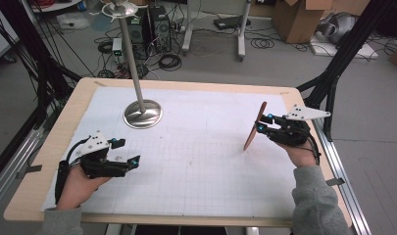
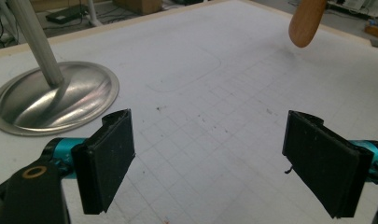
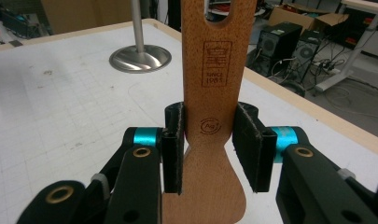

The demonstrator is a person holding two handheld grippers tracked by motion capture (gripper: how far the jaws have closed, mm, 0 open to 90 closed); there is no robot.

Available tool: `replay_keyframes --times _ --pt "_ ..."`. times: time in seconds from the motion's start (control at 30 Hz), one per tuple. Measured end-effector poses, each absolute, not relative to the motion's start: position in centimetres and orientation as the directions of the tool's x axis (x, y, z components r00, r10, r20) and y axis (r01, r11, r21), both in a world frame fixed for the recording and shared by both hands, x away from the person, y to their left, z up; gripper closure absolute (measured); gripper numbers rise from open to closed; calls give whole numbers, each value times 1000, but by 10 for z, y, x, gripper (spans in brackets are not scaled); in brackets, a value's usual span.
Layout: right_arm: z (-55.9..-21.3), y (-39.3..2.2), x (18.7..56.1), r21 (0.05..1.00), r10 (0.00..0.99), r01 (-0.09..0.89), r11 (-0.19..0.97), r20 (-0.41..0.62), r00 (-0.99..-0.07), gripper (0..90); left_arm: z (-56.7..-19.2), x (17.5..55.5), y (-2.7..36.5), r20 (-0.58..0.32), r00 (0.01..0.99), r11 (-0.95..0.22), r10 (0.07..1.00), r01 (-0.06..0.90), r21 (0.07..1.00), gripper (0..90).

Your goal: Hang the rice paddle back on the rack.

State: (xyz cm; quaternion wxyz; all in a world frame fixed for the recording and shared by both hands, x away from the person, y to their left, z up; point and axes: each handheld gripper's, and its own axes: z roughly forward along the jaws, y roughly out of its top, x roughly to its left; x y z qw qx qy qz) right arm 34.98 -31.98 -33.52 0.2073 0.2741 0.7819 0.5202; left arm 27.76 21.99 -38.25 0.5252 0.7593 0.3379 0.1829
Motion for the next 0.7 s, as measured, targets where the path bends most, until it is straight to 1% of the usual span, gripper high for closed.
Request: replay_keyframes --times 0.47,0.7 --pt "-321 -311 354 934 638 194 301 -47 -769 650 -379 274 232 -82 689 -199 720 317 927 170" --pt "-311 -303 357 932 630 190 307 -49 -775 650 -382 272 229 -85 694 -203 715 322 925 164"
